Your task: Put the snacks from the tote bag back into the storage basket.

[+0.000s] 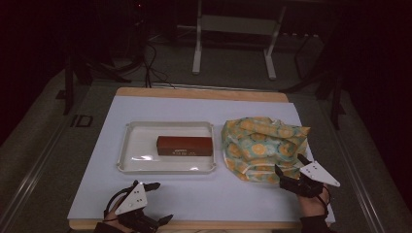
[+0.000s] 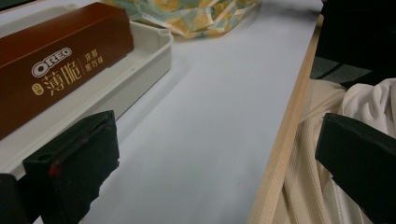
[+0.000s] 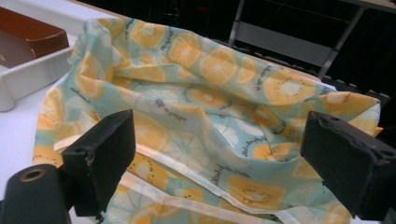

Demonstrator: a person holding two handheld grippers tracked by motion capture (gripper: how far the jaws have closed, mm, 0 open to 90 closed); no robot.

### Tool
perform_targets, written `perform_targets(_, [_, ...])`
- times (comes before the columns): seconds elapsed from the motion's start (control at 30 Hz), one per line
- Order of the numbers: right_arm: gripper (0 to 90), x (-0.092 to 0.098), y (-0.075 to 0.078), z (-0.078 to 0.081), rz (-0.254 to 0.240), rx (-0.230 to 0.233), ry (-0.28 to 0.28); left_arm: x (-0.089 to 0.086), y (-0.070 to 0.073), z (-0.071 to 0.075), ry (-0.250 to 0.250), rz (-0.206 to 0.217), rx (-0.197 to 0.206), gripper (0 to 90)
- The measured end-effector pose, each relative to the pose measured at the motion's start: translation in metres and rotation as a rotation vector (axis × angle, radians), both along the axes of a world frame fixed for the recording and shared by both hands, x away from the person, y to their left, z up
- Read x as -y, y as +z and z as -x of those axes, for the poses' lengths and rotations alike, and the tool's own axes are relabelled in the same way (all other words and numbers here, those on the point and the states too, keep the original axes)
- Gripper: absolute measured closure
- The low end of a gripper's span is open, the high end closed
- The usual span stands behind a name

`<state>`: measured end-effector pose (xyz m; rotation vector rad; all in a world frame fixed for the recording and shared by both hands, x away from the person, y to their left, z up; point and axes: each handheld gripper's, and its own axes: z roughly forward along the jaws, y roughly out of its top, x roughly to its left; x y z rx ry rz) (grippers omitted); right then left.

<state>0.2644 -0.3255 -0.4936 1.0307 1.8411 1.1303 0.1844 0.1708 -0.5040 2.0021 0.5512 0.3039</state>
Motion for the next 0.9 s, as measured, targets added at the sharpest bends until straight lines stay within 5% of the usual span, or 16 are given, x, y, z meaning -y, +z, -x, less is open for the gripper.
perform_targets(0.9, [10.5,0.0009,-0.0018,-0.0008,-0.041,0.039,0.008,0.0003,0.0002,0.001,-0.005,0.001,0.001,0.0])
